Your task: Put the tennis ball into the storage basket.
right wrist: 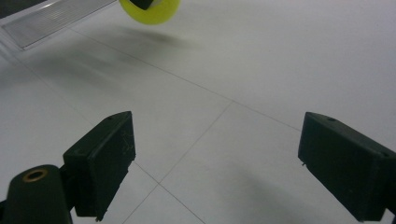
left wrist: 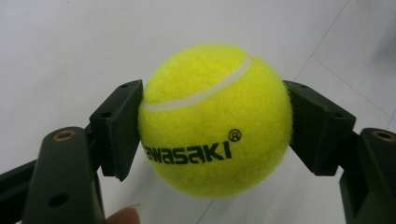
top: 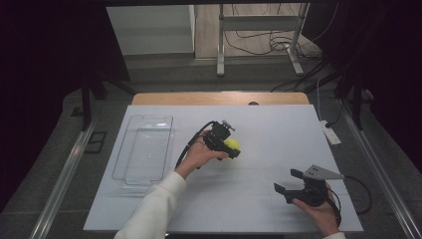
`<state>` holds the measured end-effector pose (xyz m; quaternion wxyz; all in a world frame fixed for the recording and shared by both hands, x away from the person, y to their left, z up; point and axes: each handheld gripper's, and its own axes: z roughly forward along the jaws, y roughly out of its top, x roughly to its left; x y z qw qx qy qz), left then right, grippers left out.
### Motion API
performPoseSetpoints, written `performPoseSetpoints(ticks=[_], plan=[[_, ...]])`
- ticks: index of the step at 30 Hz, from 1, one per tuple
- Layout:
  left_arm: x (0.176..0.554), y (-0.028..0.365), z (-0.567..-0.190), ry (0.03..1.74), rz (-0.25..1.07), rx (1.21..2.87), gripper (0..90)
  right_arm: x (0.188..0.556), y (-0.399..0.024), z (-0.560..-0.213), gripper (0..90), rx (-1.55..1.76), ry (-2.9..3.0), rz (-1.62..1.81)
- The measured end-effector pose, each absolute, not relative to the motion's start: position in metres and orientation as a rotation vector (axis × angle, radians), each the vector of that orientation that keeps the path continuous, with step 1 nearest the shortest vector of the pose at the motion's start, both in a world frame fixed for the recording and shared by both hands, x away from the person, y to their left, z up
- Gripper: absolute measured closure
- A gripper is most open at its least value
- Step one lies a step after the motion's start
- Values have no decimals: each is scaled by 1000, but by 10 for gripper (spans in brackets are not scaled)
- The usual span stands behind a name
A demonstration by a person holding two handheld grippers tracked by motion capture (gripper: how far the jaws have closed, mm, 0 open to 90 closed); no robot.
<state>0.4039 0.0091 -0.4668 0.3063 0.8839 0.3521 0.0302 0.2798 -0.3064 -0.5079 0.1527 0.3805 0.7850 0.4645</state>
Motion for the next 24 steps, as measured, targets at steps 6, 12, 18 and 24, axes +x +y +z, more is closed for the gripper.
performPoseSetpoints(ticks=[6,12,18,24], plan=[[398,12,-461,913,96,2332,268,280,-306,-508,112,1093,2250,1332],[395,16,-457,909,111,2330,267,280,-306,-508,112,1094,2249,1333],[394,20,-454,916,111,2326,267,280,-306,-508,112,1095,2249,1333],[393,25,-452,923,104,2317,268,279,-306,-508,112,1094,2248,1337]])
